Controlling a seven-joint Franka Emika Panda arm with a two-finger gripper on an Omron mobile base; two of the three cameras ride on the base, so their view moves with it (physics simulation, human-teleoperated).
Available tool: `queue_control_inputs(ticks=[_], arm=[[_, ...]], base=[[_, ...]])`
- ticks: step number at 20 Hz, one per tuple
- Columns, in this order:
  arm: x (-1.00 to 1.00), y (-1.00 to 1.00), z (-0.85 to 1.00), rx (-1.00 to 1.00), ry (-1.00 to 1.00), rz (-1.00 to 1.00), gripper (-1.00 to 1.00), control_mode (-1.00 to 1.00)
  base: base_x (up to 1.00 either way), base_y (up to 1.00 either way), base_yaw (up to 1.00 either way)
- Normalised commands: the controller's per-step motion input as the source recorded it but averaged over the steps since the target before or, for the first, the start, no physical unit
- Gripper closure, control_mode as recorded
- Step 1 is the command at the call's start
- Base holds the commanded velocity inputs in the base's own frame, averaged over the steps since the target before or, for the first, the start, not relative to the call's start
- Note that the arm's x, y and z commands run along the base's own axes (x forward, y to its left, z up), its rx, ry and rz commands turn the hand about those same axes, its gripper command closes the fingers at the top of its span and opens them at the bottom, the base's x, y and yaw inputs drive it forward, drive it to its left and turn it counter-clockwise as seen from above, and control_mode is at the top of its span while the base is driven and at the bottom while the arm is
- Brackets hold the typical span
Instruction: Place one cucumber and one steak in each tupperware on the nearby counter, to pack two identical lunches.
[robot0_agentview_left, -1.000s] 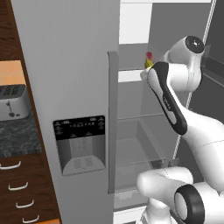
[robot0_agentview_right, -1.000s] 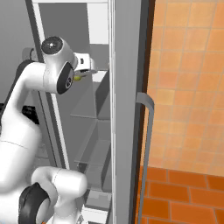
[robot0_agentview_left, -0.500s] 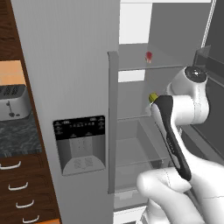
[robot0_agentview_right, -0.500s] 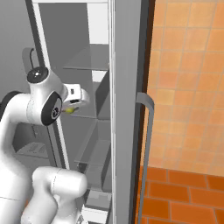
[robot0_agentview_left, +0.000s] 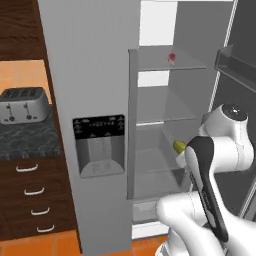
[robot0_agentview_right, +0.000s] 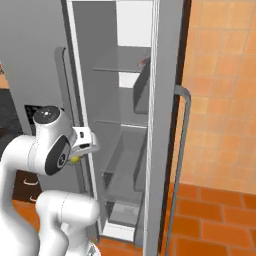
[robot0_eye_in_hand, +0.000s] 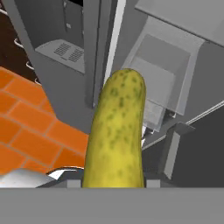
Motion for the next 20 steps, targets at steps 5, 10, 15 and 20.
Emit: queue_control_inputs(ticks=[5, 10, 15, 20], arm=[[0.00, 0.00, 0.00, 0.00, 0.00, 0.00, 1.00, 1.00], [0.00, 0.00, 0.00, 0.00, 0.00, 0.00, 1.00, 1.00], [0.00, 0.00, 0.00, 0.00, 0.00, 0.00, 1.00, 1.00], [0.00, 0.00, 0.00, 0.00, 0.00, 0.00, 1.00, 1.00]], base=[[-0.30, 1.00, 0.06], [0.08, 1.00, 0.00], [0.38, 1.00, 0.00], [0.63, 1.00, 0.00]])
